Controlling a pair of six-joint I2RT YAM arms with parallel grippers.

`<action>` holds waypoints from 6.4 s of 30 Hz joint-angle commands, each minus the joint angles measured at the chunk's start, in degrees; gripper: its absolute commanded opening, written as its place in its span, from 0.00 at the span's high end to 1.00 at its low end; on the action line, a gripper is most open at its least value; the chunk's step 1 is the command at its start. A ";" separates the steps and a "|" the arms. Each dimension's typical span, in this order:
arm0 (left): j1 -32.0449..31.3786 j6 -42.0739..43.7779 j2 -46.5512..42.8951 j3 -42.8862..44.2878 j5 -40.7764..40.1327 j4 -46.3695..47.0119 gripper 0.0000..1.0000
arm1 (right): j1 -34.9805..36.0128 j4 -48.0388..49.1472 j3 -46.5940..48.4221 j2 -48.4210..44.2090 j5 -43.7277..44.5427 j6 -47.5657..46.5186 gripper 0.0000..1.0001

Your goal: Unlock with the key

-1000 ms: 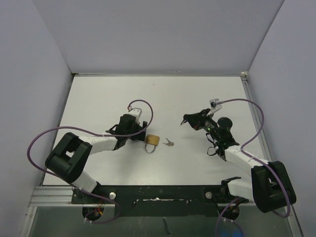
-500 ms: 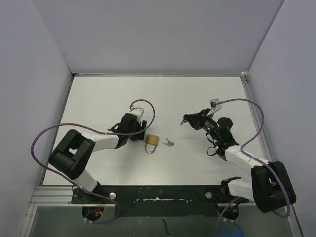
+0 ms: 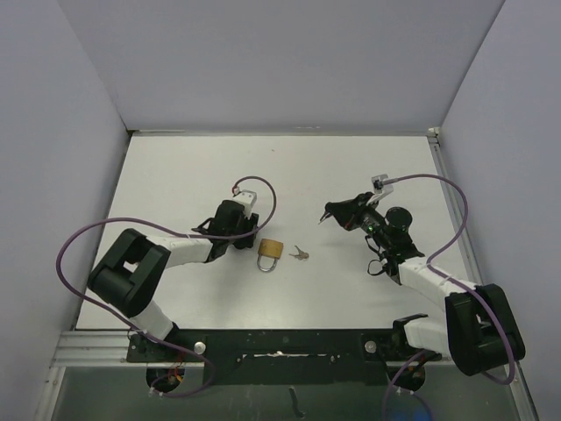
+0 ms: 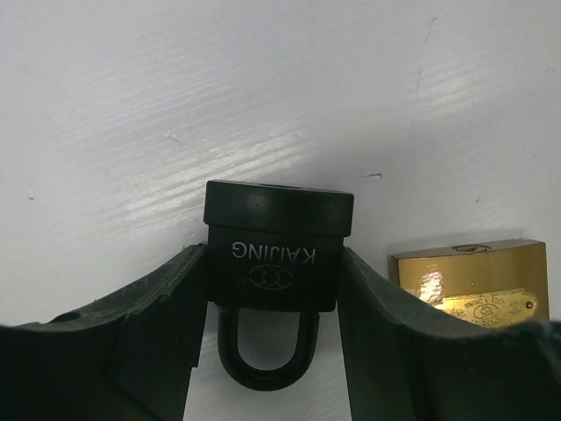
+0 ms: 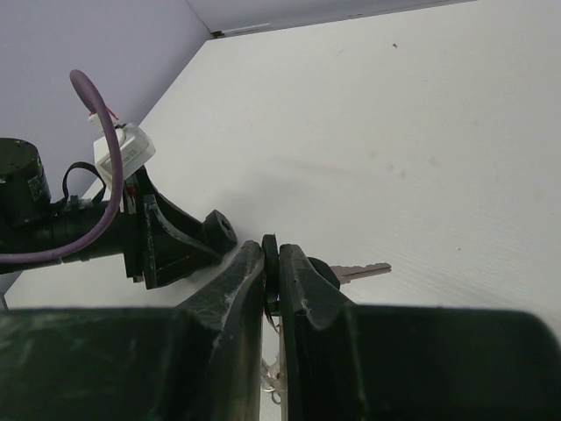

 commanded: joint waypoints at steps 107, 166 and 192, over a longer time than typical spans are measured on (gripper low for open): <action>-8.84 26.23 -0.36 -9.82 31.66 75.33 1.00 | 19.14 19.88 -3.94 -11.77 15.57 -18.69 1.00; -8.82 19.67 3.81 -6.40 33.22 75.33 1.00 | 18.82 40.26 -9.12 1.33 14.64 -16.80 1.00; -10.46 21.32 1.43 -5.69 28.40 75.33 1.00 | 19.17 31.21 -7.79 0.49 21.19 -10.66 1.00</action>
